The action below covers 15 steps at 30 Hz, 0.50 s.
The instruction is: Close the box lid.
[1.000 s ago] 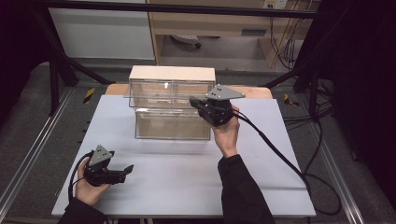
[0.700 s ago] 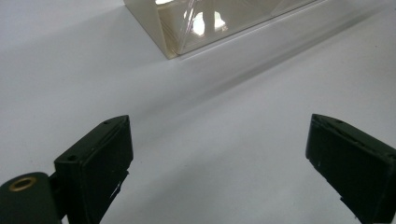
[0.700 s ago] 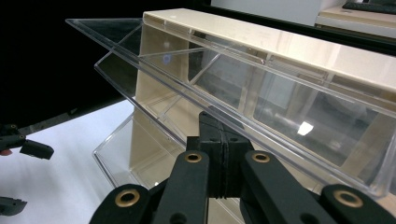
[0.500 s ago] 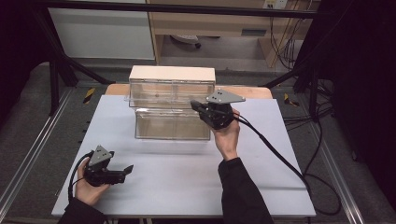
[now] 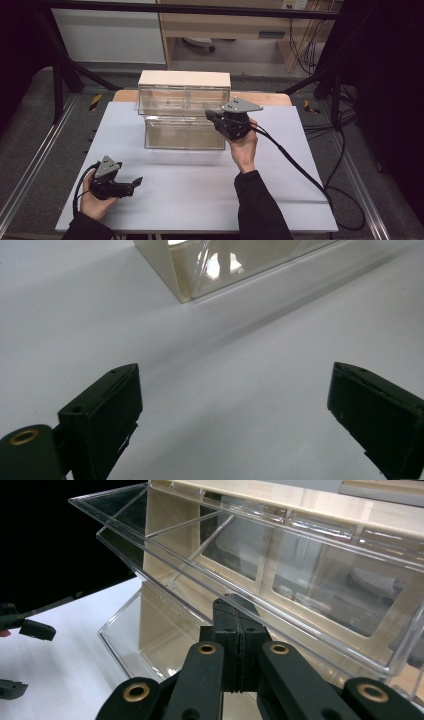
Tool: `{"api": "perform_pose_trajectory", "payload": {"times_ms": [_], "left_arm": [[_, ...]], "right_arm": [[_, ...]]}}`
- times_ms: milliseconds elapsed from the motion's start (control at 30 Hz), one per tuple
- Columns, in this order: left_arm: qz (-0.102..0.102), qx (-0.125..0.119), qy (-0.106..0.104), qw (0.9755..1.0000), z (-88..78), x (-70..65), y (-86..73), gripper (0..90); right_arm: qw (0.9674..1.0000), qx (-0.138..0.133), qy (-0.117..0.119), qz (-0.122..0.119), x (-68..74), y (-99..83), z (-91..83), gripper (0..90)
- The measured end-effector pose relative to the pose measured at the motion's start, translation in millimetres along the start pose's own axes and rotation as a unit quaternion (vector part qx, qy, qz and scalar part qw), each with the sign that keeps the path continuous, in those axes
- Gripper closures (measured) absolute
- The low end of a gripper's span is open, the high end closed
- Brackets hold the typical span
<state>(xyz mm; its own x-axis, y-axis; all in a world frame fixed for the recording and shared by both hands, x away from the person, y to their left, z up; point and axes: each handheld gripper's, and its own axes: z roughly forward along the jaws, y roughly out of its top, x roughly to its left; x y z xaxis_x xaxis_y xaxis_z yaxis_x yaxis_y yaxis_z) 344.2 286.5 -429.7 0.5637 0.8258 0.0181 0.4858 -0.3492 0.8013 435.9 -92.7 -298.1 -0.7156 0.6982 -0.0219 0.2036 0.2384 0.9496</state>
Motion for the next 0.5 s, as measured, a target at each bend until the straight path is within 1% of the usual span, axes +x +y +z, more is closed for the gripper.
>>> {"api": "perform_pose_trajectory", "payload": {"times_ms": [500], "left_arm": [[-0.002,0.001,-0.001,1.0000,0.9,0.4,-0.6,7.2]], "right_arm": [[0.9998,0.020,0.004,0.006,0.2,-11.3,0.6,90.0]]}}
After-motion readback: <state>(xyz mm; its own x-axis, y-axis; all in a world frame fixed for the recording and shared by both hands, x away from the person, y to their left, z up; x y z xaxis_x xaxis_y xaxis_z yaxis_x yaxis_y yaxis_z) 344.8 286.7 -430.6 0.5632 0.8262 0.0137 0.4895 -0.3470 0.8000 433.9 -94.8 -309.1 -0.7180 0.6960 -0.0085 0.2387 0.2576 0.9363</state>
